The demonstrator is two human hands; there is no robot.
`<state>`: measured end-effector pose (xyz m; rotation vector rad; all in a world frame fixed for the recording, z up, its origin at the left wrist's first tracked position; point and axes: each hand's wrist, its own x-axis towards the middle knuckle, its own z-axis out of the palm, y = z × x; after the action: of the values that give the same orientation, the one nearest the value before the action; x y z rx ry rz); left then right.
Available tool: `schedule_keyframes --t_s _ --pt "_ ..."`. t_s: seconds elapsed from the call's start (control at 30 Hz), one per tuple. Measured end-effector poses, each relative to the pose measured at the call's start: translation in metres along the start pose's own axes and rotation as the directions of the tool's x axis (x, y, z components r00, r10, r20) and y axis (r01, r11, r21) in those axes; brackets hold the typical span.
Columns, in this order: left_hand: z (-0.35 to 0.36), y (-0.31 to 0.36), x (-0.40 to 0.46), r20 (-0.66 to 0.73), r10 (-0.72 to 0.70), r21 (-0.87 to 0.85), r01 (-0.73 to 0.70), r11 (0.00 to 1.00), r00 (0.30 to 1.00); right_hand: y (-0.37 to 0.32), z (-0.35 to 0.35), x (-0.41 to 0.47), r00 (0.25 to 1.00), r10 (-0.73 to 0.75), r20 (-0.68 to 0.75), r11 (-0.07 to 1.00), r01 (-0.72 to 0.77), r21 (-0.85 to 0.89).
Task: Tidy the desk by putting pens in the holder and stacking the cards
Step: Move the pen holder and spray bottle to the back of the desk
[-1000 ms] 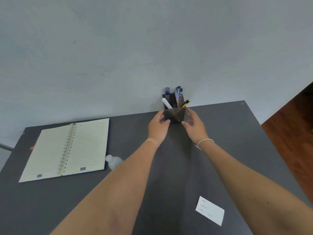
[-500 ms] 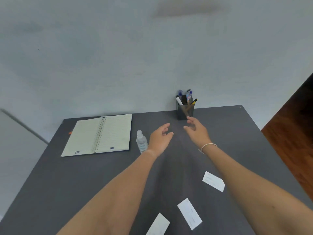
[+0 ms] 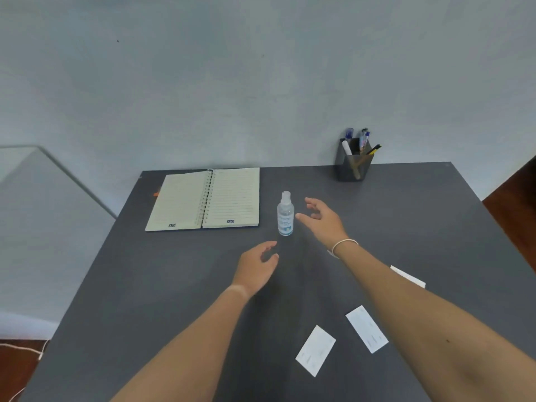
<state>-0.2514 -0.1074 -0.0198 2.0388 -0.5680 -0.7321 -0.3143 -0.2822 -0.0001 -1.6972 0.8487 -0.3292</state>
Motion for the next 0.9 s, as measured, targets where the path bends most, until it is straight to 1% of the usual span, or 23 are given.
schedule_keyframes --t_s 0.1,0.2,0.37,0.53,0.7,0.9 --pt "-0.02 -0.018 0.0 0.026 0.018 0.075 -0.02 0.997 0.999 -0.003 0.018 0.004 1.0 0.017 0.005 0.999 -0.017 -0.042" --pt "-0.036 -0.031 0.006 0.044 0.036 0.127 -0.041 0.991 0.998 -0.005 0.032 0.008 1.0 0.025 -0.018 0.999 -0.025 -0.034" --pt "-0.051 -0.043 0.019 0.072 0.067 0.169 -0.079 0.982 0.995 -0.008 0.048 0.015 0.997 0.011 -0.076 0.999 -0.015 -0.044" --pt "-0.056 -0.047 0.03 0.119 0.101 0.18 -0.121 0.976 0.988 -0.008 0.05 0.014 0.991 0.014 -0.13 1.0 -0.014 0.0" --pt "-0.05 -0.035 0.043 0.173 0.128 0.191 -0.161 0.968 0.976 -0.012 0.027 0.009 0.983 0.033 -0.179 0.999 -0.026 0.044" --pt "-0.02 0.003 0.057 0.233 0.191 0.208 -0.241 0.948 0.954 -0.02 -0.03 0.013 0.964 0.032 -0.262 0.999 -0.019 0.05"
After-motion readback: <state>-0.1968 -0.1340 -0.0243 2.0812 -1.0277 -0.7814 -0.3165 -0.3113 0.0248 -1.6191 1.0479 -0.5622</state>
